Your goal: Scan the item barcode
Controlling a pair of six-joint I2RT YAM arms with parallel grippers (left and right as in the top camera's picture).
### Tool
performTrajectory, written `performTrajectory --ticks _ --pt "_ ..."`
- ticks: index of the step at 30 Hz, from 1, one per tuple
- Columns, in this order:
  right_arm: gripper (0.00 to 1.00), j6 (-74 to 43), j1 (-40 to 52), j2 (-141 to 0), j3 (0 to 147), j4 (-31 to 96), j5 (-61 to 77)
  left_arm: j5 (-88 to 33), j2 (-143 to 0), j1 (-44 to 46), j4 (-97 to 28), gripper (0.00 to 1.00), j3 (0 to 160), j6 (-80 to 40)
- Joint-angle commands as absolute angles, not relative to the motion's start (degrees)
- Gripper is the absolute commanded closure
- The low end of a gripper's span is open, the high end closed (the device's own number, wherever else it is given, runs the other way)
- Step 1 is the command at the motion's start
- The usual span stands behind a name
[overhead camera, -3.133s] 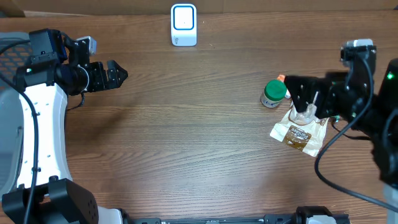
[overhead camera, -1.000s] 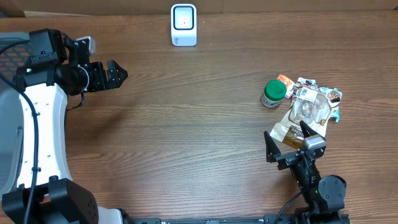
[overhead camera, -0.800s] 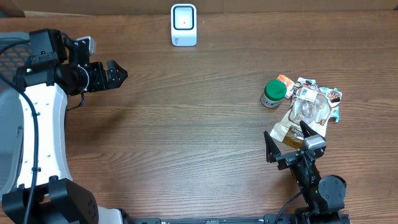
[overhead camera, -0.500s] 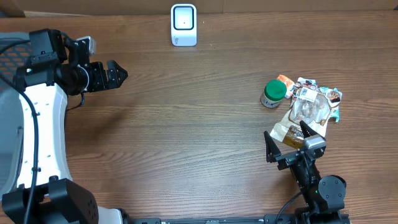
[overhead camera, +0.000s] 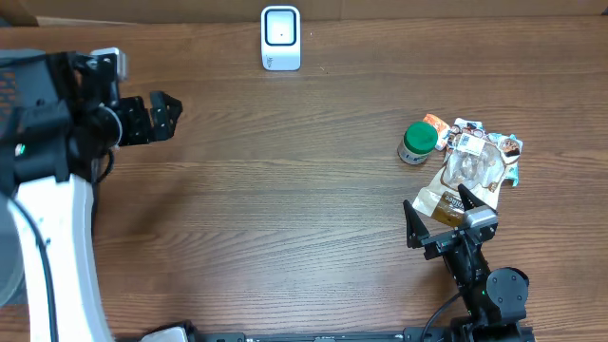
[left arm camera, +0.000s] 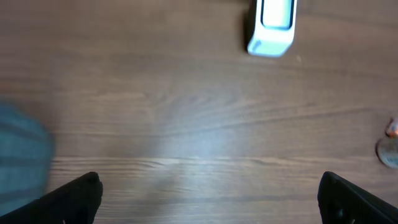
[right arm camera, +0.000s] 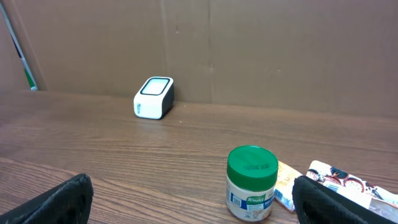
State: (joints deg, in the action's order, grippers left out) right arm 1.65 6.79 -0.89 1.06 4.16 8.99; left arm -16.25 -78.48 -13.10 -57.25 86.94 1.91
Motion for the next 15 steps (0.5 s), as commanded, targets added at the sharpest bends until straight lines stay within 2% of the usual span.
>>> performTrajectory --ticks 1,8,15 --pt "0.0 1.37 7.03 -0.16 0.47 3.99 9.02 -12.01 -73.03 -12.36 -57.32 0.0 87.44 2.61" --pt "0.0 1.37 7.01 -0.16 0.47 3.97 9.02 -7.01 -64.79 -8.82 -60.75 0.01 87.37 2.85" --pt "0.0 1.37 7.01 -0.16 0.47 3.97 9.02 -8.32 -58.11 -4.73 -52.73 0.01 83.2 5.58"
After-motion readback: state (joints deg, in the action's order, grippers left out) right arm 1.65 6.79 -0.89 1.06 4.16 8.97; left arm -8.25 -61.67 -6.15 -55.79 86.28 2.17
